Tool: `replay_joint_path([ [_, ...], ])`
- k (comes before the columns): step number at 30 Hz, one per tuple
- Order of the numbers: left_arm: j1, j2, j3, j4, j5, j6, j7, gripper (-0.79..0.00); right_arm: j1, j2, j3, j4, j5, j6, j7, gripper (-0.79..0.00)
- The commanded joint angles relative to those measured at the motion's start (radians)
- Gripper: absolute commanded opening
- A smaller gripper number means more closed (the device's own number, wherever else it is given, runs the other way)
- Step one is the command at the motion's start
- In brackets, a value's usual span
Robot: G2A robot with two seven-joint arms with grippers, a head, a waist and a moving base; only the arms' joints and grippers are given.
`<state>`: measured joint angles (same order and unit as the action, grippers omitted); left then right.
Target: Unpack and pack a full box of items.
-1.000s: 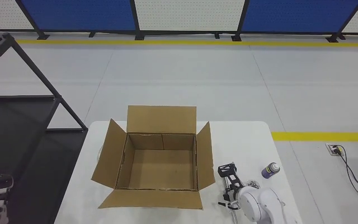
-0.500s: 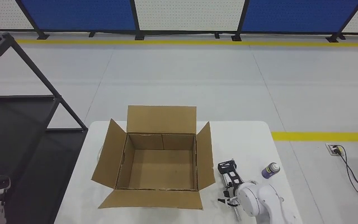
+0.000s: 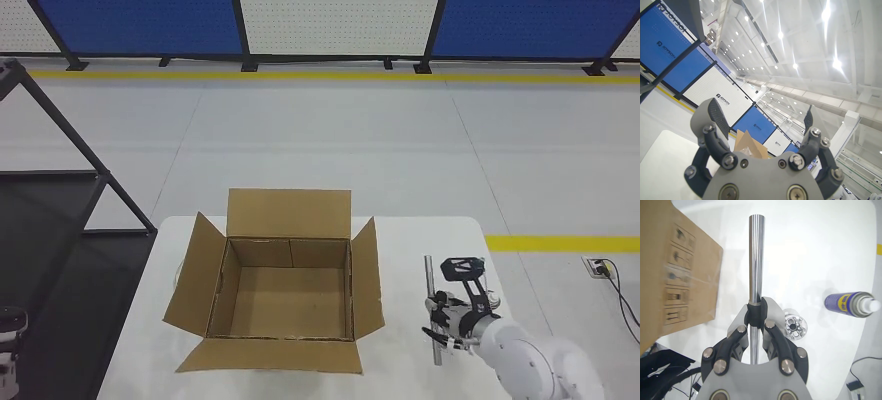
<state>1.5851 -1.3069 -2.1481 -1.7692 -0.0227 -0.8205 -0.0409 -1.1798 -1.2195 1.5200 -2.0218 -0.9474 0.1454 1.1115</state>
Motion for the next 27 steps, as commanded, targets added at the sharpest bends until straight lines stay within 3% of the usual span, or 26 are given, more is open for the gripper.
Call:
replay_joint_path([
  [1,-0.002,0.0,0.001,0.0,0.005,0.001,-0.001,0.0,-0.006,0.003,0.04,-0.063,0.058,-0.022,-0.007,-0.785],
  [5,-0.004,0.001,0.005,0.0,0.007,0.008,-0.005,0.0,0.029,0.008,0.081,-0.151,0.151,-0.063,0.006,-0.785],
  [10,-0.003,0.001,0.019,-0.003,0.01,0.008,-0.01,0.0,0.122,0.013,0.046,-0.204,0.158,-0.044,0.064,-0.785],
  [23,-0.017,0.001,0.041,0.0,0.066,0.013,-0.003,0.0,0.122,0.013,0.046,-0.204,0.158,-0.044,0.064,-0.785],
  [25,-0.021,0.001,0.047,-0.004,0.077,0.015,-0.006,0.0,0.094,0.01,0.048,-0.183,0.222,-0.055,-0.006,-0.785],
  [27,-0.021,0.001,0.052,-0.008,0.083,0.012,-0.008,0.0,0.083,0.011,0.047,-0.177,0.273,-0.129,-0.061,-0.785],
])
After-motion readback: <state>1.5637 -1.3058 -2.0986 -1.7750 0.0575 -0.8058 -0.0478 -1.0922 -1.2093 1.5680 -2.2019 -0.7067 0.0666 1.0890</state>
